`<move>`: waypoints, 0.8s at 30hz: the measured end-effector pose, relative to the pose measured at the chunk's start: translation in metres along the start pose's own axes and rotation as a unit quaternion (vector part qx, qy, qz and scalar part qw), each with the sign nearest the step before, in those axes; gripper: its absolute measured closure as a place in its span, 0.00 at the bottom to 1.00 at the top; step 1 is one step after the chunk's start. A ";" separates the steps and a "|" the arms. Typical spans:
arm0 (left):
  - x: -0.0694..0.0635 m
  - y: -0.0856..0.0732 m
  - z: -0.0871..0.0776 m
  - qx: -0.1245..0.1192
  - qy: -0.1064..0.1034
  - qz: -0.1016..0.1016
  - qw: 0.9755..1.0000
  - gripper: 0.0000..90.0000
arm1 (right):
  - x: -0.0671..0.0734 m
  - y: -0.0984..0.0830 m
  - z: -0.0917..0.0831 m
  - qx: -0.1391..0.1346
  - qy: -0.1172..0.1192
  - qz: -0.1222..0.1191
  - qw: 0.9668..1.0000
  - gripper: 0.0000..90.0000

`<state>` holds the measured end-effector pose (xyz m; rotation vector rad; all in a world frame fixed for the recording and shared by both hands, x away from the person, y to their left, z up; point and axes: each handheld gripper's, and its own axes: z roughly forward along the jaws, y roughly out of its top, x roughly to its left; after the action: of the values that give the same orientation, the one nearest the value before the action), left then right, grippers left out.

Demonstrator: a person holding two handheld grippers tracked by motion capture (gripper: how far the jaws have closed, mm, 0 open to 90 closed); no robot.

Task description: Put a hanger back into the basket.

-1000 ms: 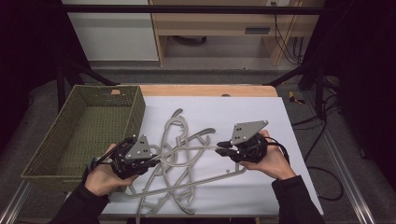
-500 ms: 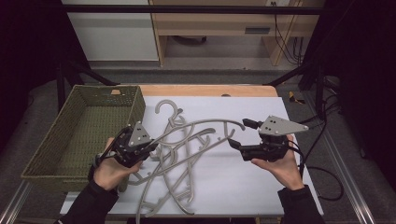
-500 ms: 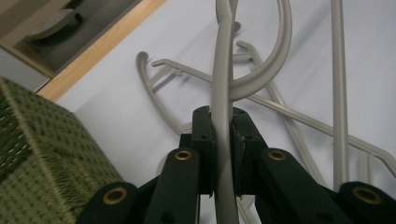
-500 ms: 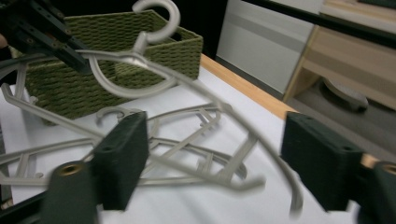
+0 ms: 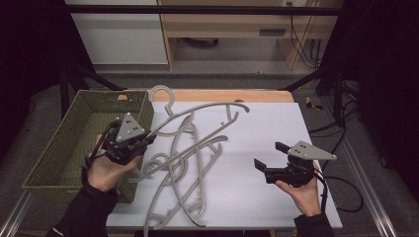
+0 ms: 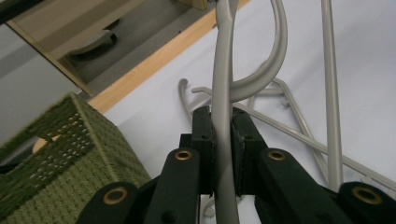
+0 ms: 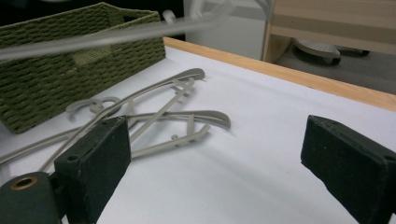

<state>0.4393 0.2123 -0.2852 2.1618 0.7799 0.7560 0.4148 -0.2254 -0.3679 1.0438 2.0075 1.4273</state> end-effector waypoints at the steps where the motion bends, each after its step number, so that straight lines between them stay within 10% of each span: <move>1: 0.005 0.001 -0.003 -0.005 0.002 -0.003 1.000 0.91 | -0.002 -0.003 0.000 0.002 0.001 0.005 1.000 0.09; 24: 0.095 -0.023 -0.033 -0.025 0.069 -0.050 0.996 0.91 | 0.001 -0.015 0.007 0.016 -0.013 0.017 1.000 0.03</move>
<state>0.4713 0.3066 -0.2577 2.0254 0.9228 0.8715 0.4143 -0.2234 -0.3847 1.1106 2.0093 1.3961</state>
